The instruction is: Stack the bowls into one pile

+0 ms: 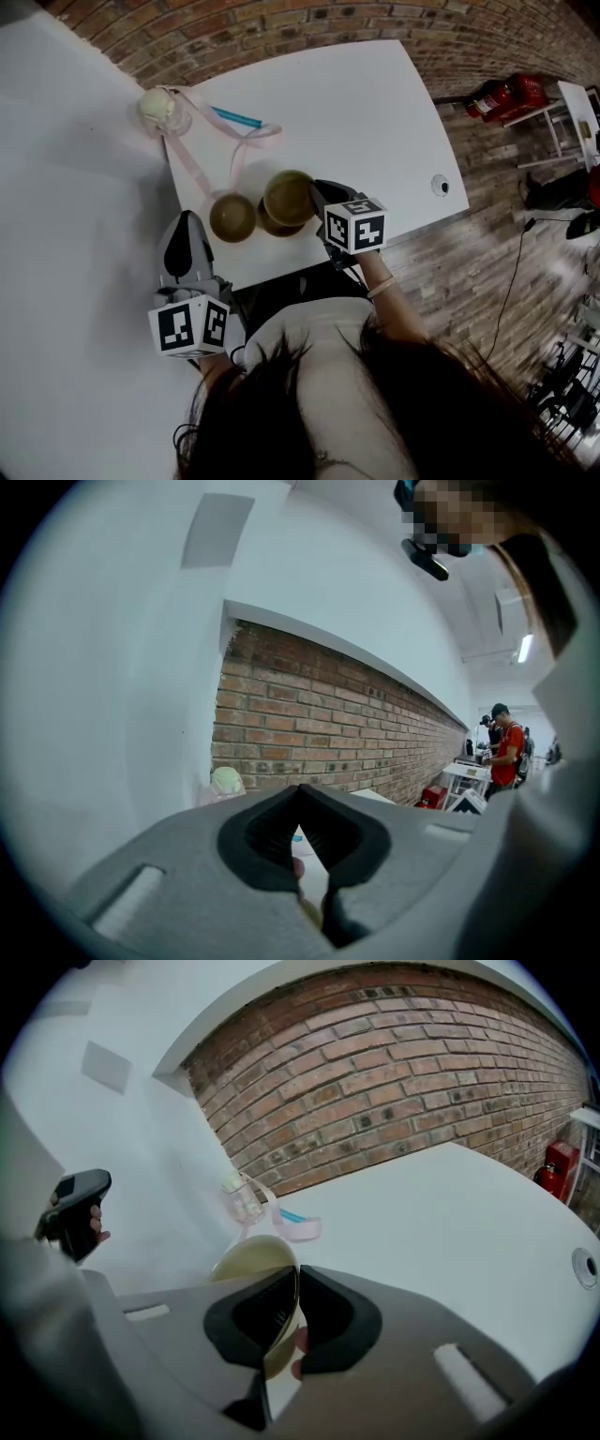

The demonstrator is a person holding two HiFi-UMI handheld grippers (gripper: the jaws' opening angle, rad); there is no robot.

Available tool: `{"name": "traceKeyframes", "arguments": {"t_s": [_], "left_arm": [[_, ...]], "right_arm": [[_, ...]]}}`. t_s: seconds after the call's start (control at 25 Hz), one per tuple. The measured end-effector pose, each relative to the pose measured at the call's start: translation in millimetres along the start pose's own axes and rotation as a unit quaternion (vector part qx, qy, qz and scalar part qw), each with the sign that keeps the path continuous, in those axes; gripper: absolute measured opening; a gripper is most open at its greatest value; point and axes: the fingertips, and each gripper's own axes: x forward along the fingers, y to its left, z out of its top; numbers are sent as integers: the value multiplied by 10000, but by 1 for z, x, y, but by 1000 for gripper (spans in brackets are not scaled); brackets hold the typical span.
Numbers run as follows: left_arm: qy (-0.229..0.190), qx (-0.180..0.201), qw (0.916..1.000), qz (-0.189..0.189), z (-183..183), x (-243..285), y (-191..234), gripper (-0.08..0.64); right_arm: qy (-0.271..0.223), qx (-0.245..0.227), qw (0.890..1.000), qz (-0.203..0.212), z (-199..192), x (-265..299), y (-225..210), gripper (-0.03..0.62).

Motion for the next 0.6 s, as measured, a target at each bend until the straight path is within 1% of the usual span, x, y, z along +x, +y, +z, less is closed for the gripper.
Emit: {"name": "traceKeyframes", "arguments": {"t_s": [0.6], "left_arm": [[-57,-73,9996,274,0,-20,34,0]], "right_arm": [[141,-229,9991,318,-3,25,45,21]]}}
